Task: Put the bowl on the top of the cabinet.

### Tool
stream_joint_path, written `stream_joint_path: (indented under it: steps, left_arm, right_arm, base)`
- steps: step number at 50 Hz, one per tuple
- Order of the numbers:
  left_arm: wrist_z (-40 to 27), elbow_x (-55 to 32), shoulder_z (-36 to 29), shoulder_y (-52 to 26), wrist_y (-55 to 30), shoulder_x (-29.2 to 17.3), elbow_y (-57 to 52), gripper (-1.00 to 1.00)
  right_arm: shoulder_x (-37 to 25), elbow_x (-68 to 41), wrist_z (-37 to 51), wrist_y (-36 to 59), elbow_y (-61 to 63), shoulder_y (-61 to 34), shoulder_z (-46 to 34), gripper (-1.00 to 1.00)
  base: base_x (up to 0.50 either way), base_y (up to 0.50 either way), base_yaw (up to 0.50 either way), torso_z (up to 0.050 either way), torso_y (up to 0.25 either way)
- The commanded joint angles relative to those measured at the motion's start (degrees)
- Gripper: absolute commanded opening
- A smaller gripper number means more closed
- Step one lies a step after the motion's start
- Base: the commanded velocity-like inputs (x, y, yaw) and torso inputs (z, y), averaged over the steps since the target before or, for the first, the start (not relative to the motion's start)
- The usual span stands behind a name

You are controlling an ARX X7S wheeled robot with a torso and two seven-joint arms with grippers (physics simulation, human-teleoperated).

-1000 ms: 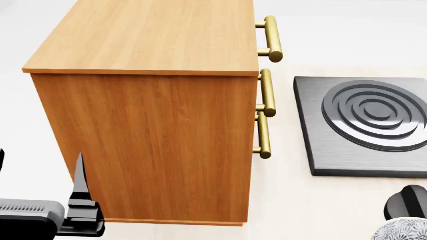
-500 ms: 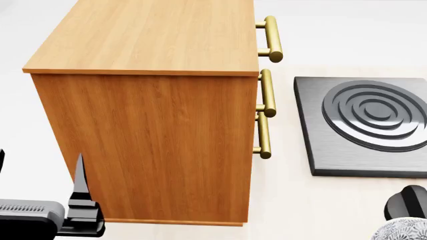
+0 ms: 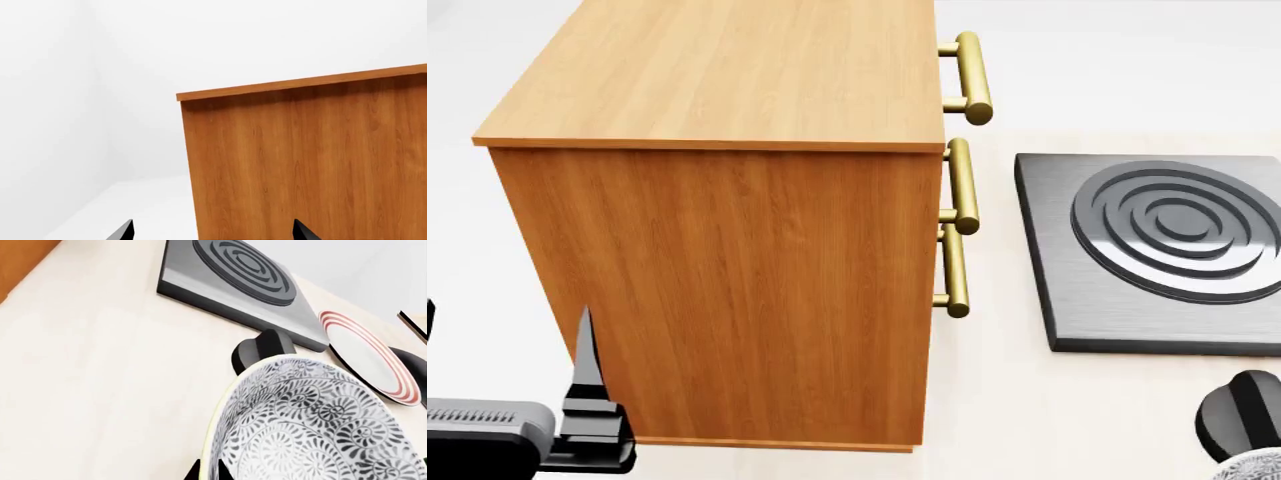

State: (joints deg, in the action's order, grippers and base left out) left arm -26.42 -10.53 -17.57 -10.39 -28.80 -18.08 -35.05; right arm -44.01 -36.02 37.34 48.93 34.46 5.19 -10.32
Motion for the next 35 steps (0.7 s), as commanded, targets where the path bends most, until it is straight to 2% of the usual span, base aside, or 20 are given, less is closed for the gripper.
stream_joint_path:
  steps: [1, 11, 23, 29, 31, 35]
  left_arm:
    - [-0.19, -0.2, -0.01, 0.11, 0.3, -0.16, 0.22, 1.0]
    - [-0.33, -0.28, -0.23, 0.07, 0.5, -0.21, 0.52, 1.0]
    - [-0.36, -0.5, -0.16, 0.3, 1.33, -0.44, 1.11, 1.0]
    - [-0.4, -0.59, -0.21, 0.2, 1.42, -0.49, 1.36, 1.0]
    - [-0.41, -0.65, -0.26, 0.15, 1.4, -0.48, 1.4, 1.0]
    - [-0.49, -0.67, -0.31, 0.14, 1.43, -0.54, 1.43, 1.0]
  right_arm:
    - [-0.11, -0.16, 0.1, 0.39, 0.85, -0.31, 0.04, -1.0]
    - [-0.65, -8.79, 2.94, 9.21, 9.27, -7.83, 4.48, -1.0]
    - [1.62, -31.05, 12.17, 28.68, 15.14, -28.78, 10.15, -1.0]
    - [2.86, -49.48, 24.18, 35.43, 12.74, -41.14, 10.91, -1.0]
    - [2.31, -57.13, 29.74, 35.55, 9.83, -47.0, 8.77, -1.0]
    - [1.22, -65.83, 36.77, 34.1, 6.03, -54.63, 4.04, -1.0]
  base:
    - [0.0, 0.0, 0.0, 0.0, 0.0]
    - [0.0, 0.0, 0.0, 0.0, 0.0]
    - [0.0, 0.0, 0.0, 0.0, 0.0]
    - [0.0, 0.0, 0.0, 0.0, 0.0]
    - [0.0, 0.0, 0.0, 0.0, 0.0]
    - [0.0, 0.0, 0.0, 0.0, 0.002]
